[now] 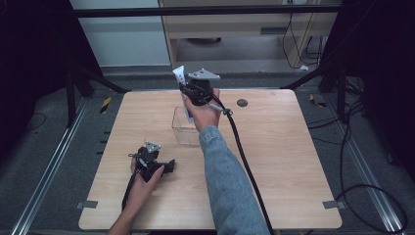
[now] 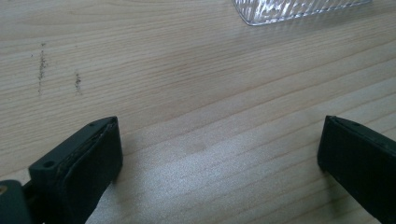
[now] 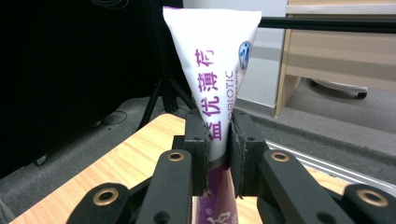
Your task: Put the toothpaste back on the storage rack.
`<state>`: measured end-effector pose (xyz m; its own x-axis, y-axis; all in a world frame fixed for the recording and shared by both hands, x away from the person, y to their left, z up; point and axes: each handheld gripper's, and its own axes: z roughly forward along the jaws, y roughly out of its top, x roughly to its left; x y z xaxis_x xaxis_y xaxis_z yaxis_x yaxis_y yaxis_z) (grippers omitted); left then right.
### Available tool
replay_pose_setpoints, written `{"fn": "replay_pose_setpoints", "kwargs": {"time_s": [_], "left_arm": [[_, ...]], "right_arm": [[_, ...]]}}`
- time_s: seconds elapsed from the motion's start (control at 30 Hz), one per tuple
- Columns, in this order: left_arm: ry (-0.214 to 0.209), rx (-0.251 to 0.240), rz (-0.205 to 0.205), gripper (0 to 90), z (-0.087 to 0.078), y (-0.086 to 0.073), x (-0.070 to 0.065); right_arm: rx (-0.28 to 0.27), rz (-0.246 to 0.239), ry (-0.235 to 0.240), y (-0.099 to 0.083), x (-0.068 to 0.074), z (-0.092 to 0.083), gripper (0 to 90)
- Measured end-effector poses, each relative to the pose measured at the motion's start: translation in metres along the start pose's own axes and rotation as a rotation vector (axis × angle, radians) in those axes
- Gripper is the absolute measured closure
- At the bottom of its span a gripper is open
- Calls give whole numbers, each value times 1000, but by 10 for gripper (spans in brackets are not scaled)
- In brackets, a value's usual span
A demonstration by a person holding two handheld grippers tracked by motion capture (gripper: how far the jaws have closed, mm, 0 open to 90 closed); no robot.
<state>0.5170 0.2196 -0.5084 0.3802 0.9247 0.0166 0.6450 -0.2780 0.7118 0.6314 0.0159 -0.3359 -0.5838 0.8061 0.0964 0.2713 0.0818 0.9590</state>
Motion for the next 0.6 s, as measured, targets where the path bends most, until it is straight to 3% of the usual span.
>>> {"fn": "replay_pose_setpoints", "kwargs": {"time_s": [0.6], "left_arm": [[-1,-1,0,0,0,0,0]], "right_arm": [[67,-26,6,-30,9,10,786]]}}
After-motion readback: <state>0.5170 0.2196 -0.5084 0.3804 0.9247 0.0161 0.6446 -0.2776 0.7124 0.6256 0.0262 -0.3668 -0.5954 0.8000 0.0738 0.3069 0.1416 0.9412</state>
